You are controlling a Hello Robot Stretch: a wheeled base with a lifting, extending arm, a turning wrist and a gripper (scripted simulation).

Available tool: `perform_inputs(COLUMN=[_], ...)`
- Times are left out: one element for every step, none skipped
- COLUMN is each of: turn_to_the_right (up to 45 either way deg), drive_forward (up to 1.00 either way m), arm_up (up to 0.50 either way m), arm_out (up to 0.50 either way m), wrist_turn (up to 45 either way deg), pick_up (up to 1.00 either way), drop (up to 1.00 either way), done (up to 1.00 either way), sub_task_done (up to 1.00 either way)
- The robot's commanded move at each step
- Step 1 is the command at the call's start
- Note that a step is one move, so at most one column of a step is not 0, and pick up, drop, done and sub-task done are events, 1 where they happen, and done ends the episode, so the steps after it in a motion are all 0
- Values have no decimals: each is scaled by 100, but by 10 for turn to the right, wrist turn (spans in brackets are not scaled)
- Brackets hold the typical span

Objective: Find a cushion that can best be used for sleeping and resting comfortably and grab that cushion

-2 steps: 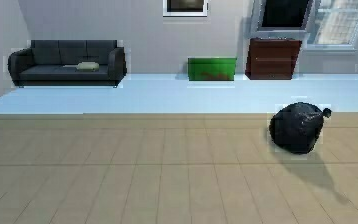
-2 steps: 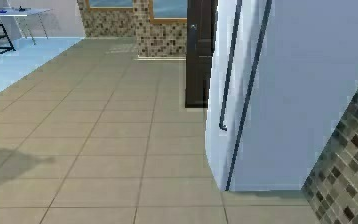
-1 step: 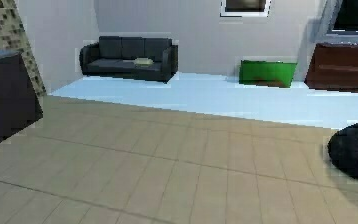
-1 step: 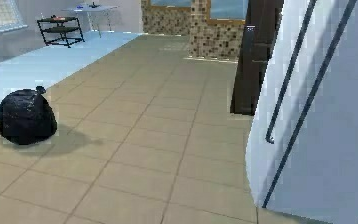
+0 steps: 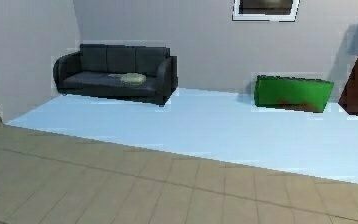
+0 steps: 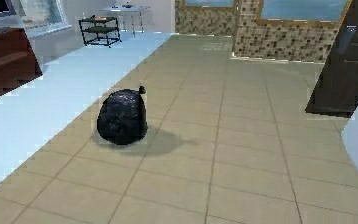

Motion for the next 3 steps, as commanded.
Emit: perform_inputs(turn_to_the_right=[-30, 0, 0], drive_forward=[0, 100, 100], arm_up=[0, 0, 0], arm_out=[0, 0, 0], wrist_turn=[0, 0, 0], pick_up=[0, 0, 0], drop=[0, 0, 0], done=[0, 0, 0], sub_task_done=[0, 0, 0])
